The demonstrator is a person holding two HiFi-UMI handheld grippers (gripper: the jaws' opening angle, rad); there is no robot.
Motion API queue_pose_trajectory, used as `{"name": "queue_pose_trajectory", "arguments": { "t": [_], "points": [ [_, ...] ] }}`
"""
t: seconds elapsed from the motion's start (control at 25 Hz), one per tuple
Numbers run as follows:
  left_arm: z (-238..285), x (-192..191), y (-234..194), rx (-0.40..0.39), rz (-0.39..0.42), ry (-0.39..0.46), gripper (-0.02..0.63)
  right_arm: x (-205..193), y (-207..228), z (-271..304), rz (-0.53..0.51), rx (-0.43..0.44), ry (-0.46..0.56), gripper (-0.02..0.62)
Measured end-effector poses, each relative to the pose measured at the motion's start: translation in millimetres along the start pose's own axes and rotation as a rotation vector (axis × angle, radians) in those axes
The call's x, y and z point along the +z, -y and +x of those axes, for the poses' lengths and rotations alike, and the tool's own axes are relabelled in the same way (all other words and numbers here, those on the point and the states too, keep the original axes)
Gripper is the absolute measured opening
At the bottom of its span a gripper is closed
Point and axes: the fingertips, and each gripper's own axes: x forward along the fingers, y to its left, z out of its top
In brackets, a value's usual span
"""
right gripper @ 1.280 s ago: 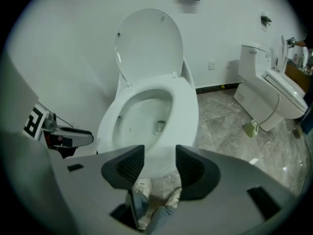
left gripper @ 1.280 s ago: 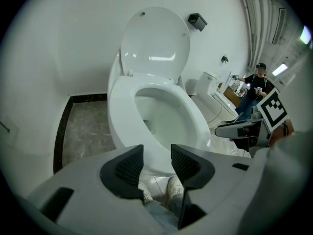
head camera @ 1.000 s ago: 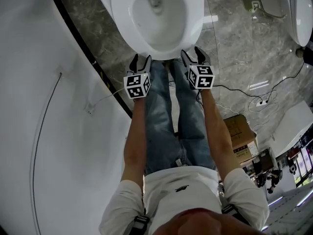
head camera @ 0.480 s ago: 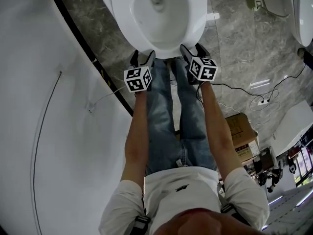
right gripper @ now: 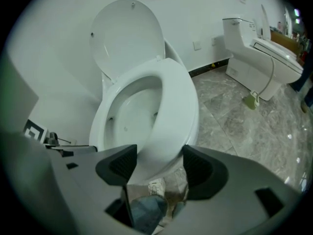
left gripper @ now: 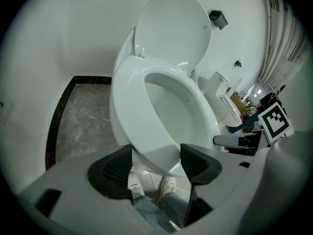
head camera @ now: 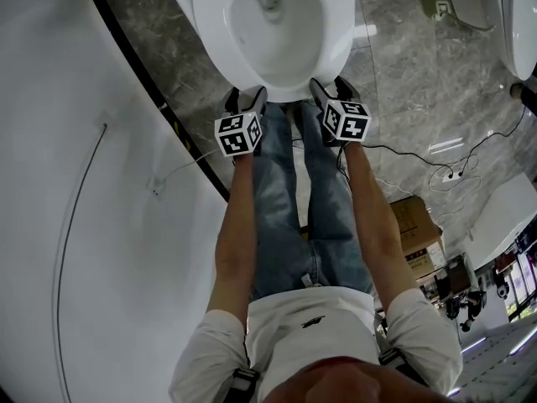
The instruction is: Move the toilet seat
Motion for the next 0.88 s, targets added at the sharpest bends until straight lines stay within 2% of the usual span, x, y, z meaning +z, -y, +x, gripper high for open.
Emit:
{"name": "queue_pose_trajectory", "arguments": {
  "t": [0.88],
  "points": [
    [-37,18,13,-0.025,-0.009,0.07,0.305,16,-20,-42,-0.038,0.031,0.068,0.291]
  ]
}}
